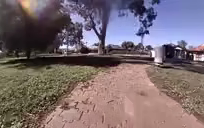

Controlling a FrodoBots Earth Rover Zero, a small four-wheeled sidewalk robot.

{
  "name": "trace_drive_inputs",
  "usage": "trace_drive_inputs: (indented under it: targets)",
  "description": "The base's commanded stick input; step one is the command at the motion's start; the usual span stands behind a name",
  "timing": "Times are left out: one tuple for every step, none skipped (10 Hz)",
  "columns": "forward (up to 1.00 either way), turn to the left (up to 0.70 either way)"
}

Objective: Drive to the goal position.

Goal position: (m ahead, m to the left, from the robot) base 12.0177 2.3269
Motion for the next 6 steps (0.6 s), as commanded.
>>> trace_drive_inputs:
  targets:
    - [0.70, -0.34]
    - [0.70, -0.35]
    - [0.70, -0.34]
    - [0.70, 0.00]
    - [0.70, 0.00]
    - [0.70, 0.00]
